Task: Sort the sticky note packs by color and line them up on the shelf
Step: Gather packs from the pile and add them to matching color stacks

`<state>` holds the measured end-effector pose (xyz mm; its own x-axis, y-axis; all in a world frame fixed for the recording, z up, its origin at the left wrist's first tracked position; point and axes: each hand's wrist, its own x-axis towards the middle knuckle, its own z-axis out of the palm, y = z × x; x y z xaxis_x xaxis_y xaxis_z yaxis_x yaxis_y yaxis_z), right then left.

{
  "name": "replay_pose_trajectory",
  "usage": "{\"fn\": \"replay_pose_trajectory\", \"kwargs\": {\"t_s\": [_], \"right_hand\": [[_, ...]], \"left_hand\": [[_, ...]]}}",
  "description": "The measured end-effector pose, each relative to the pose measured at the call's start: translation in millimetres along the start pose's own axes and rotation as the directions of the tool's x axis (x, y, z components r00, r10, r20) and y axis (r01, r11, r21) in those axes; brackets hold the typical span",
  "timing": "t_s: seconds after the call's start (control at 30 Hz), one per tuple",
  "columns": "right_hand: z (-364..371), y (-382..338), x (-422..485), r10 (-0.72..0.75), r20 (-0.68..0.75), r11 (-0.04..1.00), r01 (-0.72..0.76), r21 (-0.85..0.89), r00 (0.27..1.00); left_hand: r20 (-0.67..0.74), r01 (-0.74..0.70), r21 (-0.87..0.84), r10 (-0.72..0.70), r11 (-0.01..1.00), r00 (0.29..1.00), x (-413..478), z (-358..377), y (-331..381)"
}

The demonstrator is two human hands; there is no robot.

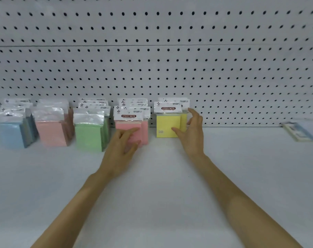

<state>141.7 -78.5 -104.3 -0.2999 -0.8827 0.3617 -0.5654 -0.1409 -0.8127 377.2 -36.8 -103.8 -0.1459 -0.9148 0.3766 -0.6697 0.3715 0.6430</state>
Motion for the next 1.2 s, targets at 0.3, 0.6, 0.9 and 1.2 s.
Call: {"fn": "replay_pose_trajectory", "kwargs": {"t_s": [0.3,0.6,0.9,1.2], "right_hand": [[-146.8,80.7,23.1,0.023,-0.126,0.992,-0.038,-0.117,0.992],[-329.5,204.8,40.2,0.186,-0.305,0.916,-0.277,-0.291,0.934],[-355.7,247.0,70.3,0.335,-0.179,0.756,-0.377,-0.534,0.925],[-363.8,242.8,69.2,0.355,-0.172,0.889,-0.389,-0.243,0.919]], "left_hand": [[-0.013,-0.167,-0.053,0.167,0.984,0.986,63.4,81.1,93.9],[0.234,-0.271,-0.095,0.286,0.958,0.929,82.4,241.7,212.7],[0.404,-0.211,-0.128,0.245,0.969,0.882,110.3,352.9,281.5],[0.438,-0.266,0.010,0.234,0.964,0.868,119.5,380.2,288.7]]}}
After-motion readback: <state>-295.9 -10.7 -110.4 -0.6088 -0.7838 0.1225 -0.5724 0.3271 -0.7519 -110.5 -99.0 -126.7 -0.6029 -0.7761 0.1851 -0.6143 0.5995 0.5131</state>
